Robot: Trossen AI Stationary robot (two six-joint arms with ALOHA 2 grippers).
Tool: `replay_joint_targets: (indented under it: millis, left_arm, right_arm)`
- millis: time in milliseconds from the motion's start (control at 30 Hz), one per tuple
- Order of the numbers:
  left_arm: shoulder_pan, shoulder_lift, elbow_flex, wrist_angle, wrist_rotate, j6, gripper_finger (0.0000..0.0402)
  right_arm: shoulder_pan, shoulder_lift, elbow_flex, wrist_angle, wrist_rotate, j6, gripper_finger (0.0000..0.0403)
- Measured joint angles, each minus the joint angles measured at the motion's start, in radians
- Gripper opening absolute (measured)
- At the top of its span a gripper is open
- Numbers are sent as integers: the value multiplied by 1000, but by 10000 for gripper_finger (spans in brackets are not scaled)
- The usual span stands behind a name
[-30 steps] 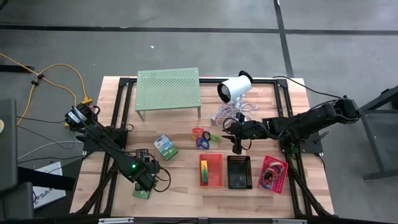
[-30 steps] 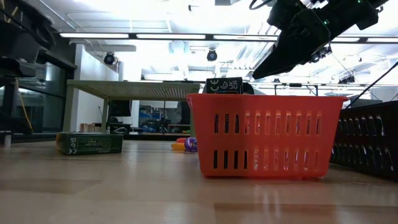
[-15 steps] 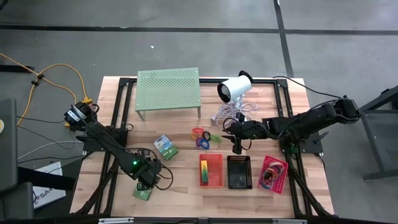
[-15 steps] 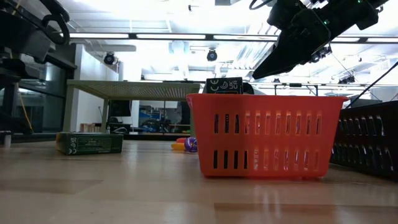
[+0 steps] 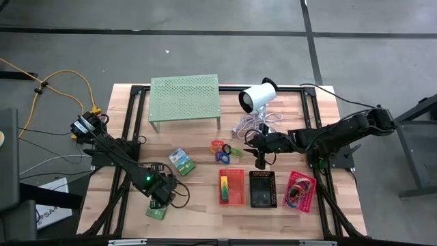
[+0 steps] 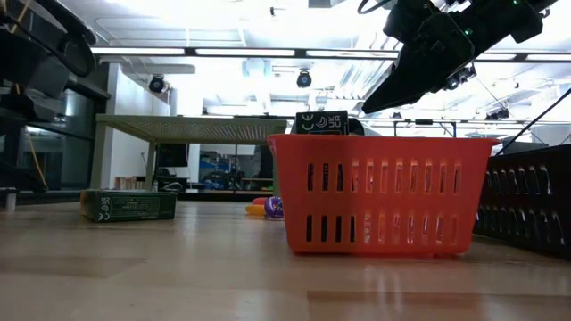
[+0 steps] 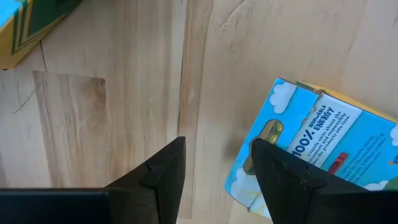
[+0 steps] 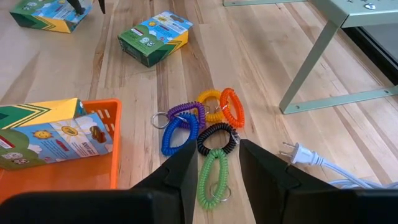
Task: Pick & Place Office Desk Supplies
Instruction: Put the bottom crayon box into the orange basket
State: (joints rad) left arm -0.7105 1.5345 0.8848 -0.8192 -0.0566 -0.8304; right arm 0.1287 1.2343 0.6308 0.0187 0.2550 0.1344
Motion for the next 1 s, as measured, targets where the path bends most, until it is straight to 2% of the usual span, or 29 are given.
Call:
replay_joint_targets:
  millis: [133,433,1000]
  left_arm:
    - [0,0,0,1,3,3,166]
    - [13,0,0,1,49,2,104]
    - [21,-23,0,1,60,7,99]
  right_arm:
    - [0,0,0,0,0,0,107]
    - [0,0,0,0,0,0,107]
    - [0,0,0,0,0,0,107]
